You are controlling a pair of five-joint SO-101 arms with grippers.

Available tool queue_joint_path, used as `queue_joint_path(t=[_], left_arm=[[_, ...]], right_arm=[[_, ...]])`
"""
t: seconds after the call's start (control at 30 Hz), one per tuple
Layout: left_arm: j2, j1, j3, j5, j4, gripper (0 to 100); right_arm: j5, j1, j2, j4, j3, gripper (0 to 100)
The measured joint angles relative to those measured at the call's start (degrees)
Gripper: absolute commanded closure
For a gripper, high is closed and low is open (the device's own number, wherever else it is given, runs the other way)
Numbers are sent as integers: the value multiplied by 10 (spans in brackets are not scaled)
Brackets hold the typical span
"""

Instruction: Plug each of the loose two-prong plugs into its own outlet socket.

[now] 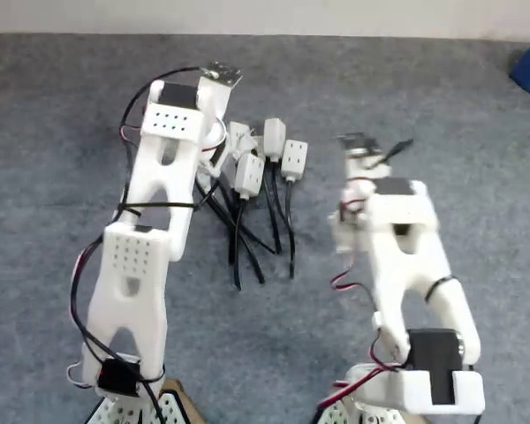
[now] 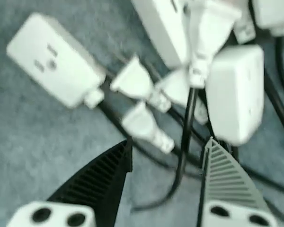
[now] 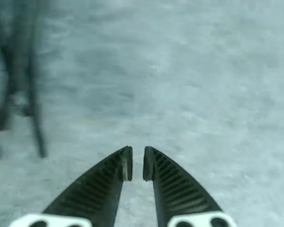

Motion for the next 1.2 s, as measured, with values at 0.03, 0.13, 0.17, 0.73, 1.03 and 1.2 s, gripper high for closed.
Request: queue_joint_path(t=[0.03, 0.13, 0.17, 0.73, 1.03, 1.2], left_arm=[[-29, 0, 35, 0, 0, 765], [-131, 9, 146, 1, 0, 765], [-169, 16, 181, 1, 0, 765], [-328, 36, 407, 11, -50, 627], [-328, 20, 439, 150, -136, 614], [-328, 9, 498, 200, -180, 615]], right_arm=[[0, 22, 0, 5, -2, 935], [0, 79, -2, 38, -26, 935], [0, 90, -8, 50, -33, 935], [38, 66, -338, 55, 193, 730], [47, 66, -367, 55, 240, 728], [47, 66, -367, 55, 243, 728]])
